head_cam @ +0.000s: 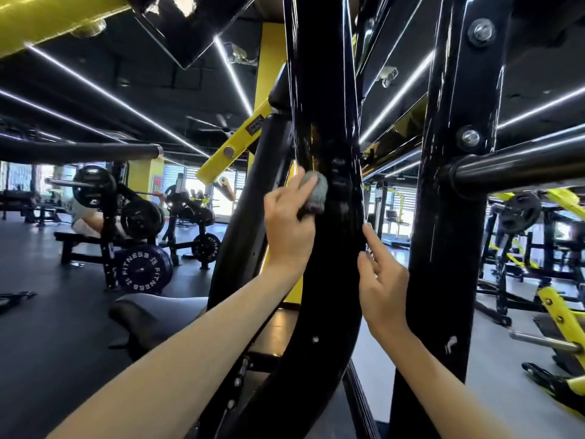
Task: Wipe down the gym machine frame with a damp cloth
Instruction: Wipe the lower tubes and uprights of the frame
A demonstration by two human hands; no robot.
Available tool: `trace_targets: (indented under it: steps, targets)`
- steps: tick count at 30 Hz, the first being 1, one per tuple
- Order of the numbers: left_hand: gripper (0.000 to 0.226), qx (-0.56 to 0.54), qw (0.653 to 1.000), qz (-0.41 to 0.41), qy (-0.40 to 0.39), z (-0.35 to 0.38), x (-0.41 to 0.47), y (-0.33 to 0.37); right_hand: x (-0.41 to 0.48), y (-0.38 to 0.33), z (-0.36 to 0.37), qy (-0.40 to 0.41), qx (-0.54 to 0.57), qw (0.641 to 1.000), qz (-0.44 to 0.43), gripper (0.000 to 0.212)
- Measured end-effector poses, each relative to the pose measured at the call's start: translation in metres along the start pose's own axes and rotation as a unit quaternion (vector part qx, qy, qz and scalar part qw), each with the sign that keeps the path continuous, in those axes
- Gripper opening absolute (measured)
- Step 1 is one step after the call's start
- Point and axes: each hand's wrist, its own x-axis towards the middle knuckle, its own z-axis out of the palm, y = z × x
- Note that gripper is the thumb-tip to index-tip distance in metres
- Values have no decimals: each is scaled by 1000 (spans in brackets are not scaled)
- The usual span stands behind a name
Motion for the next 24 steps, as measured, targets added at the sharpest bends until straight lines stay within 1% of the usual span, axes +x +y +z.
trace_targets:
  steps: [2, 3, 4, 5, 6, 7, 8, 9, 10, 11, 13, 14, 15, 16, 17, 18, 19, 20, 21, 22, 23, 24]
  targets:
    - [58, -25, 999, -29, 15, 5, 14, 5, 0, -2, 1, 14, -7, 1000, -3, 47]
    - [58, -20, 999, -33, 10, 4, 8, 3, 1, -5, 0, 18, -6, 1000, -3, 45]
    - [57, 8, 1000, -20, -9, 1, -5, -2, 1, -8, -2, 21, 3, 1000, -1, 43]
    - [52, 41, 998, 18, -38, -3, -24, -10, 2, -11, -4, 21, 13, 1000, 3, 42]
    - [45, 75, 991, 83, -71, -10, -46, -16, 4, -11, -7, 18, 21, 1000, 10, 40]
    - [38, 98, 976, 158, -115, -17, -67, -21, 5, -11, -11, 16, 27, 999, 17, 39]
    - [38, 119, 950, 235, -164, -24, -78, -26, 6, -9, -15, 18, 31, 999, 23, 38]
    - [38, 134, 924, 295, -203, -29, -77, -32, 7, -8, -18, 20, 35, 999, 31, 36]
    - [37, 146, 910, 325, -212, -29, -65, -35, 6, -4, -19, 20, 38, 998, 43, 34]
    - [41, 160, 912, 319, -205, -27, -49, -30, 4, -2, -20, 17, 37, 998, 55, 33]
    - [45, 194, 937, 251, -148, -17, -14, -13, -3, 3, -19, 8, 27, 997, 73, 37]
    - [47, 206, 944, 221, -133, -11, -5, -3, -7, 4, -18, 7, 28, 996, 81, 41]
    - [49, 217, 942, 214, -138, -5, -5, 4, -11, 5, -17, 8, 36, 995, 88, 42]
    - [50, 233, 928, 245, -157, -1, -15, 7, -14, 7, -18, 14, 45, 994, 96, 41]
    - [49, 256, 898, 303, -188, 0, -32, 5, -15, 8, -19, 23, 55, 992, 107, 39]
    - [46, 271, 855, 377, -231, -2, -55, -1, -16, 10, -22, 36, 61, 990, 119, 36]
    - [44, 283, 796, 452, -285, -7, -79, -5, -17, 11, -25, 47, 61, 989, 129, 32]
    - [46, 291, 733, 509, -345, -13, -99, -9, -18, 12, -29, 57, 54, 987, 137, 30]
    - [50, 311, 671, 545, -395, -17, -109, -10, -19, 13, -31, 59, 48, 987, 143, 30]
    - [53, 335, 628, 568, -413, -15, -109, -6, -22, 14, -33, 55, 42, 987, 142, 30]
    - [50, 368, 611, 571, -408, -7, -100, 1, -24, 14, -34, 46, 35, 988, 140, 30]
    - [45, 393, 620, 553, -396, 5, -86, 10, -28, 13, -34, 36, 31, 989, 139, 31]
